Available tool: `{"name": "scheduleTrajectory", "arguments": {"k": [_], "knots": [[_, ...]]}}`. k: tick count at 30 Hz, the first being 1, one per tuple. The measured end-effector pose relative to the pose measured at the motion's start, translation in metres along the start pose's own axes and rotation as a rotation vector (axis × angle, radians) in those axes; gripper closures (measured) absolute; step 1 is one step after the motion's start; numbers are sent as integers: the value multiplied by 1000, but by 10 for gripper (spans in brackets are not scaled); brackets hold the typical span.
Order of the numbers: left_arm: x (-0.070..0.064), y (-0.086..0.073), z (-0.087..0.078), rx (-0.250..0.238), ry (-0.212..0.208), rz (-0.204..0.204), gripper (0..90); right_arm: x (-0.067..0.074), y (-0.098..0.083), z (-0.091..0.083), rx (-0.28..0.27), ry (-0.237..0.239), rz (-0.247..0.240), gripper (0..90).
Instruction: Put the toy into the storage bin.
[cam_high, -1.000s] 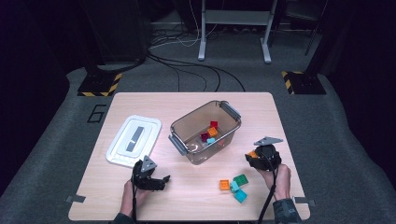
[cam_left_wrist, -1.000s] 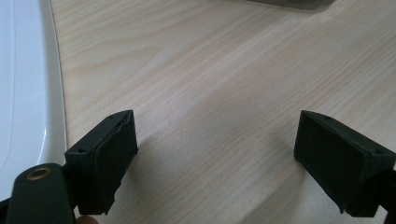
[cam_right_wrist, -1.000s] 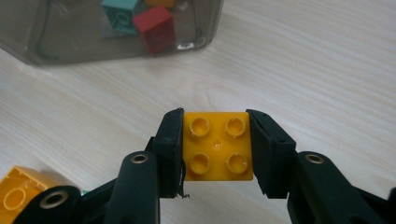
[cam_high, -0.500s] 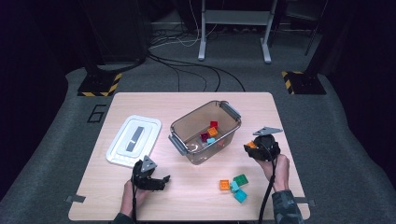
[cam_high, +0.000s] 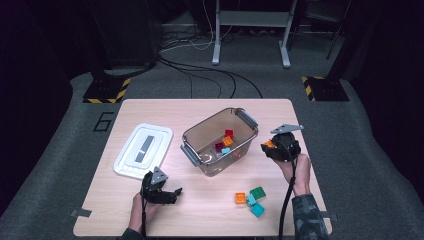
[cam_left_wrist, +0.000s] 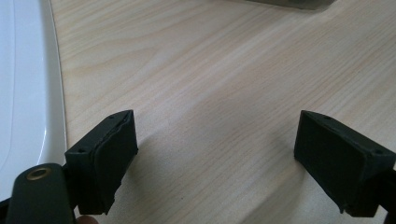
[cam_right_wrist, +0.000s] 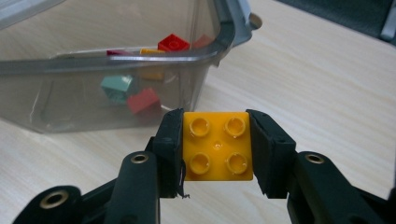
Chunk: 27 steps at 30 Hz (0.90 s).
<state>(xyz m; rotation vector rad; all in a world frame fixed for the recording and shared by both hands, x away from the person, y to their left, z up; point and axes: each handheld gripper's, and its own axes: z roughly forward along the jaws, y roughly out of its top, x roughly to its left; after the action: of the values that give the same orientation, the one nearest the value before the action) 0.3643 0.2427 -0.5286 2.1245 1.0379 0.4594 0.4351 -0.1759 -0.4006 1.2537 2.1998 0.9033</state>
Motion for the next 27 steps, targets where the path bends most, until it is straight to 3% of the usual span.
{"name": "scheduleTrajectory", "arguments": {"k": [18, 27], "knots": [[0, 0, 0, -2, 5, 0, 129, 0, 48, -6, -46, -9, -45, 582], [-1, 1, 3, 21, 9, 7, 5, 7, 67, 4, -52, 11, -66, 582]]}}
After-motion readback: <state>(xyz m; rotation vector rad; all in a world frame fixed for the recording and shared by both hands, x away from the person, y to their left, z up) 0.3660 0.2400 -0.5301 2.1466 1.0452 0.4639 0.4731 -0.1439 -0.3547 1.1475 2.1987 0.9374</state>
